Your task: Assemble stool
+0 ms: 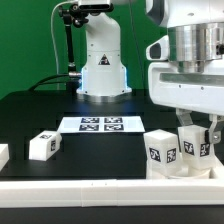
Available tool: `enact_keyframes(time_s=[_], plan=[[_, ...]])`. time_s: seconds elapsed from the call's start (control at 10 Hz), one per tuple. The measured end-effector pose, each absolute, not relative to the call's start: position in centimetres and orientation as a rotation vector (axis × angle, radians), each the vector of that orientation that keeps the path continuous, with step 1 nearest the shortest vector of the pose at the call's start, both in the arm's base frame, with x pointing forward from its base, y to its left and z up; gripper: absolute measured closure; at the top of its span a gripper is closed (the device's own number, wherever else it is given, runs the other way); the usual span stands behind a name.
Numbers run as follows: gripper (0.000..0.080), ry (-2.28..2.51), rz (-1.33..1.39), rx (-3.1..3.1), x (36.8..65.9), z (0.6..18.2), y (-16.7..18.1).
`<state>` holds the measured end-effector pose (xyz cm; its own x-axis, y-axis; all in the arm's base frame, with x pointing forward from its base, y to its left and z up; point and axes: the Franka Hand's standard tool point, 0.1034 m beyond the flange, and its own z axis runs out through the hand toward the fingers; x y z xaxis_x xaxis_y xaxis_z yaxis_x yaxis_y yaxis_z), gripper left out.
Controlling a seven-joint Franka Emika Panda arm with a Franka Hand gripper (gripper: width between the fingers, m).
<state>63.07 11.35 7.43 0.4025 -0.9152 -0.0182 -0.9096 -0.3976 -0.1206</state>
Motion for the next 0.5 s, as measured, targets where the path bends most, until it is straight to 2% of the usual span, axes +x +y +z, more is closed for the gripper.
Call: enact_keyframes(time_s=[0.5], plan=[[0.0459,2.062,-0.029,-2.186,63.1,7.43,11.61]])
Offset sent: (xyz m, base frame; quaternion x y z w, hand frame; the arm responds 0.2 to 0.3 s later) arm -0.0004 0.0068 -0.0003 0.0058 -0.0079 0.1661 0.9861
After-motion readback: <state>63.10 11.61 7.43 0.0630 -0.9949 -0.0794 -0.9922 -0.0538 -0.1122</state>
